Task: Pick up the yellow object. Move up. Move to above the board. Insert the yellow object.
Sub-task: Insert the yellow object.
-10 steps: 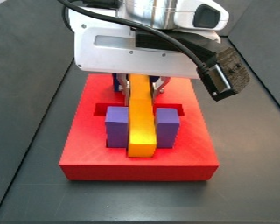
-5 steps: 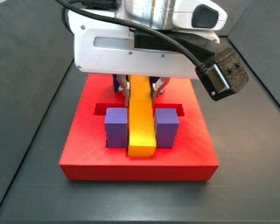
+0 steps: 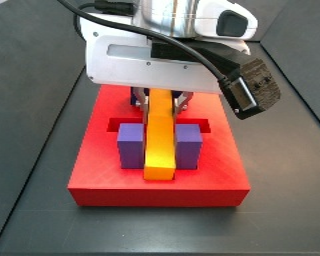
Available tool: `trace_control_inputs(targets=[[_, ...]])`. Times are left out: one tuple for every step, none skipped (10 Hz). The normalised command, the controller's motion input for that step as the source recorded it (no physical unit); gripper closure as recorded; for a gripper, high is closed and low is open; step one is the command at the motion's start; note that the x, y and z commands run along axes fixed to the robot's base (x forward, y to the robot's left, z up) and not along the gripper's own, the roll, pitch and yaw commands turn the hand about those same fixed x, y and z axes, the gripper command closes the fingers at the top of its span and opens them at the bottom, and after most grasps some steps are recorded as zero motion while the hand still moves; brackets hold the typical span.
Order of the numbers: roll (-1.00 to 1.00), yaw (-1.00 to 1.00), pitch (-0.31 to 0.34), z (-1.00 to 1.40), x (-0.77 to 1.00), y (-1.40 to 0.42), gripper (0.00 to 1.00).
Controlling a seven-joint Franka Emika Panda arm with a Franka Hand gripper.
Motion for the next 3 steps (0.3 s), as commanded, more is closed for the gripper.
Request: trace_control_inputs(targets=[[0.00, -0.10, 0.000, -0.12, 0.03, -0.02, 1.00], [0.00, -0.03, 0.001, -0.10, 0.00, 0.00, 1.00], [0.00, -0.01, 0.000, -0.08, 0.00, -0.03, 1.00]])
